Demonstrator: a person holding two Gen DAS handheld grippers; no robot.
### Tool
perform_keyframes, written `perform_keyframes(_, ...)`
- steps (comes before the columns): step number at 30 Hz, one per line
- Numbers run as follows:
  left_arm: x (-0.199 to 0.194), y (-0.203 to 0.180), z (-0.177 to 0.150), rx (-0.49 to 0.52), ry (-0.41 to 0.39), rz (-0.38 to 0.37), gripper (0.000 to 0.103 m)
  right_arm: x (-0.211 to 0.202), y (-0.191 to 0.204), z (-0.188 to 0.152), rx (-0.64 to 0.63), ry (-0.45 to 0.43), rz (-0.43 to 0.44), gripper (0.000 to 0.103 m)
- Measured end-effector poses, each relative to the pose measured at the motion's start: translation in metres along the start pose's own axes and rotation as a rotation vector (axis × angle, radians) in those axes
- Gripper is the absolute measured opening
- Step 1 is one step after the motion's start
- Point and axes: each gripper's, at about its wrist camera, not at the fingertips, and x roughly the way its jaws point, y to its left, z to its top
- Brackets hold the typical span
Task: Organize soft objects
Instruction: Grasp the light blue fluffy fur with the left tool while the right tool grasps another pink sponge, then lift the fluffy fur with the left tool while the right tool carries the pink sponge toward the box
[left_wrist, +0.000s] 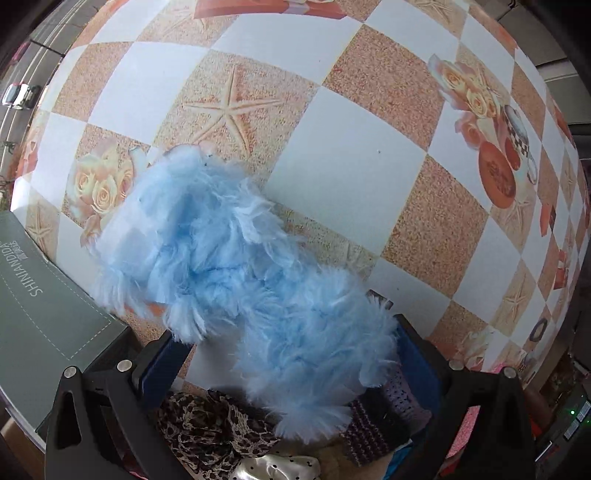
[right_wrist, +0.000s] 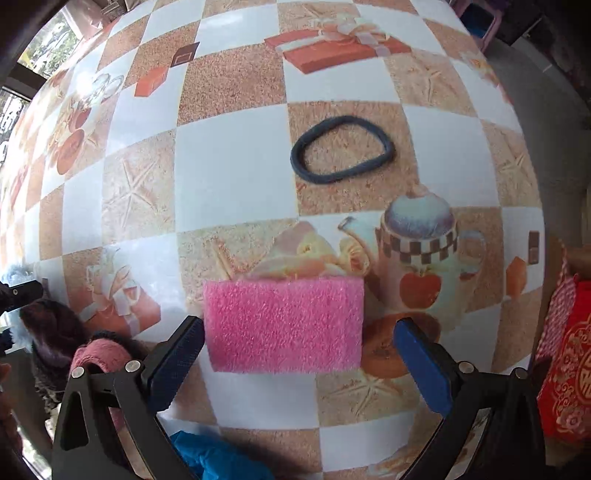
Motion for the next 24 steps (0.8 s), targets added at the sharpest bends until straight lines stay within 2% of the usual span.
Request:
perform_keyframes(3,0.003,-0.004,0.001,0.003,-0.010,0.034,0.103,0.000,-0.001,0.002,0.015,-0.017,0.003,0.103)
perform_keyframes(6,0.003,-0.011,0.004,0.005,0.005,0.035,0.103,0.000,-0.004,0.003,0.029,-0.011,0.001,0.103)
perform_keyframes(9,-0.007,-0.025,0.015,0.056,-0.039,0.047,0.092,0.003,0.000,0.010,0.002,0.027,0.000,0.103)
perform_keyframes(11,-0.016,-0.037,0.013,0.131,-0.086,0.059,0.072,-0.001,0.002,0.015,-0.014,0.015,-0.006,0.100)
perform_keyframes(12,-0.019,-0.044,0.011,0.176,-0.105,0.062,0.064,-0.002,0.009,0.011,-0.028,-0.001,-0.007,0.094)
perform_keyframes(13,-0.021,-0.053,0.012,0.219,-0.121,0.063,0.047,-0.006,0.011,0.010,-0.042,-0.016,-0.007,0.086)
perform_keyframes(14,-0.023,-0.059,0.010,0.255,-0.130,0.061,0.033,-0.010,0.012,0.009,-0.054,-0.032,-0.006,0.080)
perform_keyframes(15,-0.025,-0.063,0.009,0.278,-0.135,0.057,0.033,-0.015,0.012,0.008,-0.064,-0.049,-0.005,0.071)
perform_keyframes(18,-0.036,-0.072,0.001,0.330,-0.177,0.034,0.024,-0.022,0.009,0.010,-0.062,-0.070,0.027,0.071)
perform_keyframes(24,-0.068,-0.082,-0.020,0.433,-0.266,0.040,0.023,-0.053,0.010,-0.001,-0.059,-0.114,0.095,0.071)
